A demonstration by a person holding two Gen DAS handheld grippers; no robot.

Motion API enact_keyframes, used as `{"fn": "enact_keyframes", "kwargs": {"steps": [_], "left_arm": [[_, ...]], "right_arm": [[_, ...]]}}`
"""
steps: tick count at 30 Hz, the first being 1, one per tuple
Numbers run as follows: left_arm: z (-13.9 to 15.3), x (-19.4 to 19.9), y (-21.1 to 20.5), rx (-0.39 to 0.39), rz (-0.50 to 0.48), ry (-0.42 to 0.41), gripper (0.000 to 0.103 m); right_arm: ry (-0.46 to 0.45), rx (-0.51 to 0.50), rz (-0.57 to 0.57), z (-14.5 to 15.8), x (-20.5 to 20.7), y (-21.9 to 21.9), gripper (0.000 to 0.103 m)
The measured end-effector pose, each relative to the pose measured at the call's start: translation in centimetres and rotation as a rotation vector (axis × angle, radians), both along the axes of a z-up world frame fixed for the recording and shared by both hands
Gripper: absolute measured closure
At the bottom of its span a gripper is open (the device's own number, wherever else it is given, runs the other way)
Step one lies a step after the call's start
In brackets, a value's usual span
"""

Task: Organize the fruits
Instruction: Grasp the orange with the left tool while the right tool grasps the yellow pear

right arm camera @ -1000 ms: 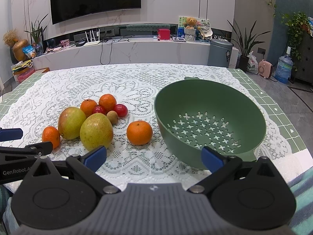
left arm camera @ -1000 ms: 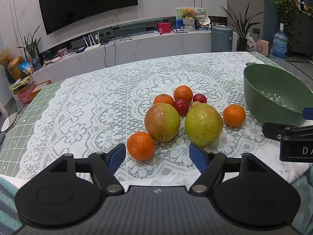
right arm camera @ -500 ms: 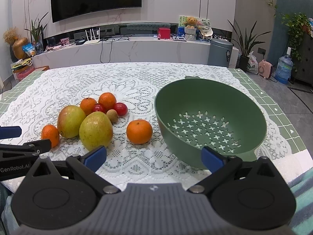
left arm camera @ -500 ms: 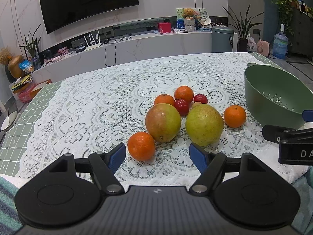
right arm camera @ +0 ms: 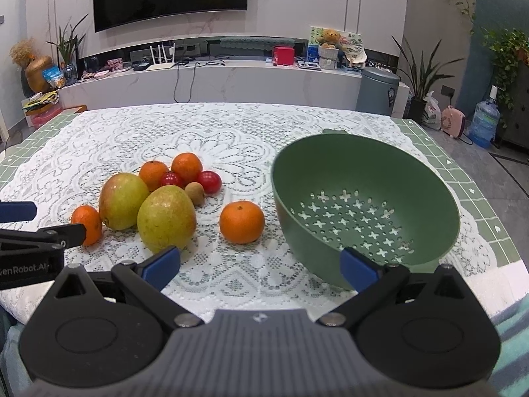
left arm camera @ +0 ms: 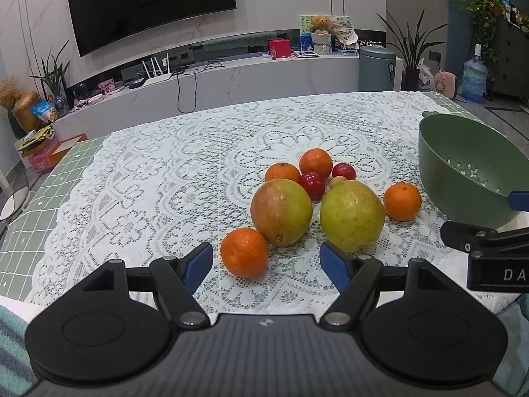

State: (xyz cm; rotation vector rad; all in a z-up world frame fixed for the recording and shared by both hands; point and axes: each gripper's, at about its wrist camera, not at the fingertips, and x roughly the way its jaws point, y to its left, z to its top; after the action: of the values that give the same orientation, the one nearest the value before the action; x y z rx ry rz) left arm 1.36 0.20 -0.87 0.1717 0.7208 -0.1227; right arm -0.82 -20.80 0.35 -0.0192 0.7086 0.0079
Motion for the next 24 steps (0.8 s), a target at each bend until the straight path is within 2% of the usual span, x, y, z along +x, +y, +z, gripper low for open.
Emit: {"fn": "enact_keyframes", "kwargs": {"steps": [5,11,12,13,19,22,24], "left_arm": [[0.0,0.8,0.5,-0.029,0.004,0.015,0.019],[-0.2,1.9,1.0,-0.065,-0.006,0.036,0.024],[-0.3,2.1,1.1,-0.077,-0.006,0.039,0.025],[-0.3,2.4,1.2,-0.089,-0.007,0.043,0.026],[-1.3,3.7,2.2,-0.109,0.027,0.082,0.028],[-1.8,4.2,2.7,-0.103,0.041,0.107,0.028],[-2.2,4.6,2.9,-0.101,0.052,0.122,0.028]], "right_arm": [[-0.045,0.009,0.043,-0.1,0.2,0.6,0.004],[-0.14,-0.051,0.119,-0.2,0.6,2.2,0.004],[-0.148,-0.056,0.136,-0.3,0.6,2.4,0.005],[-0.158,-0.06,0.161,-0.4,0.7,2.7,0.01],[-0.111,-0.036,0.263,-1.0,2.2,4.3,0.015],[-0.077,-0.017,0.288,-1.7,3.2,5.1,0.025],[-0.059,-0.002,0.298,-2.2,3.8,5.5,0.026]]}}
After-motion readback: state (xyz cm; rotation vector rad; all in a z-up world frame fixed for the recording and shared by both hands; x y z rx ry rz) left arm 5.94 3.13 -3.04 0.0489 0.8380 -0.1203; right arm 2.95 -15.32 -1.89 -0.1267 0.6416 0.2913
